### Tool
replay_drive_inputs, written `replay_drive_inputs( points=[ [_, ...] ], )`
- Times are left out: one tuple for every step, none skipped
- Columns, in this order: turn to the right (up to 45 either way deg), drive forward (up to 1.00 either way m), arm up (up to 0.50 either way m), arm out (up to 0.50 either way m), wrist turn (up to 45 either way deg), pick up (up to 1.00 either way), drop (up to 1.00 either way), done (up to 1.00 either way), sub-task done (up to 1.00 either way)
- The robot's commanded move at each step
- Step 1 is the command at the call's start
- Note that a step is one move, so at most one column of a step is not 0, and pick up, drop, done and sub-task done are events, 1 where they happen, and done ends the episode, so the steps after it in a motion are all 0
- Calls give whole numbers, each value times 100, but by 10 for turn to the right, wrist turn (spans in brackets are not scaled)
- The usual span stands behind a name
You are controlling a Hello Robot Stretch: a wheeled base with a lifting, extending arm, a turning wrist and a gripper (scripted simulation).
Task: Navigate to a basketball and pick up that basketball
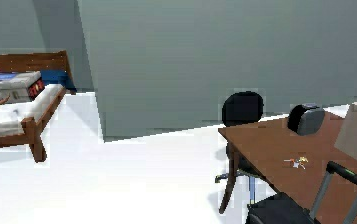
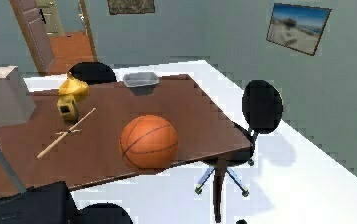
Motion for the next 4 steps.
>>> replay_drive_inputs(
  points=[
    [0,0,38,0,0,0,0,0,0],
    [0,0,0,22,0,0,0,0,0],
    [0,0,0,0,450,0,0,0,0],
    [0,0,0,0,450,0,0,0,0]
  ],
)
